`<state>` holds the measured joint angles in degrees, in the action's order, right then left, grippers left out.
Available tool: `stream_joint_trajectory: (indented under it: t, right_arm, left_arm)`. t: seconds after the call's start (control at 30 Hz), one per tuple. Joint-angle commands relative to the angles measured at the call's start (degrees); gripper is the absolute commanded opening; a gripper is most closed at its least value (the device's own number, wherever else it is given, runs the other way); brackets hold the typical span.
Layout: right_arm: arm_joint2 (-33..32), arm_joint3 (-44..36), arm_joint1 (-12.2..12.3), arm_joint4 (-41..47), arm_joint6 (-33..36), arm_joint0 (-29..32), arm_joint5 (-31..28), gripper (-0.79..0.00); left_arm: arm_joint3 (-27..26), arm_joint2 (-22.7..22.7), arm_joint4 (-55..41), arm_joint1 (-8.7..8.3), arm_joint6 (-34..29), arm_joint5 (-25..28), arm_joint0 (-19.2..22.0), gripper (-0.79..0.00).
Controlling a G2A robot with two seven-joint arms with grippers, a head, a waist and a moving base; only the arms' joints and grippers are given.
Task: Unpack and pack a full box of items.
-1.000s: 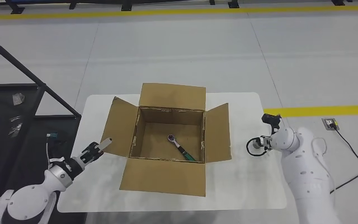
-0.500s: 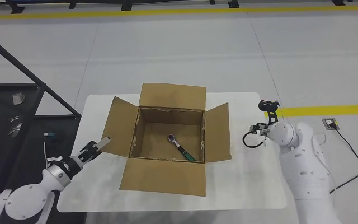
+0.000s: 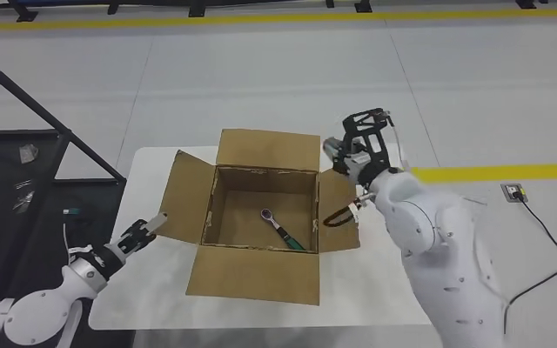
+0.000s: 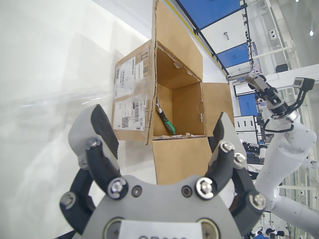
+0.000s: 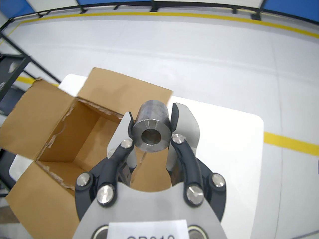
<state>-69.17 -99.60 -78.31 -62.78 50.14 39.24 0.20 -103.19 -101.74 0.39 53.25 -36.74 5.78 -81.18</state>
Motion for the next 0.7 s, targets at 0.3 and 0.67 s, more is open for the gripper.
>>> stream_joint_trajectory:
  t: [0.3,0.67]
  right_arm:
    - [31.4,34.2,-9.0,2.2,6.4,-20.7,-1.8,-0.785]
    - [41.6,66.3,-20.5,8.7,2.3,-29.9,-1.9,-0.785]
  left_arm:
    - [-0.9,-1.7,-2.0,0.12,0.2,1.6,-2.4,0.0]
    - [-1.3,-2.1,-3.0,0.17,-0.7,3.1,-3.2,0.0]
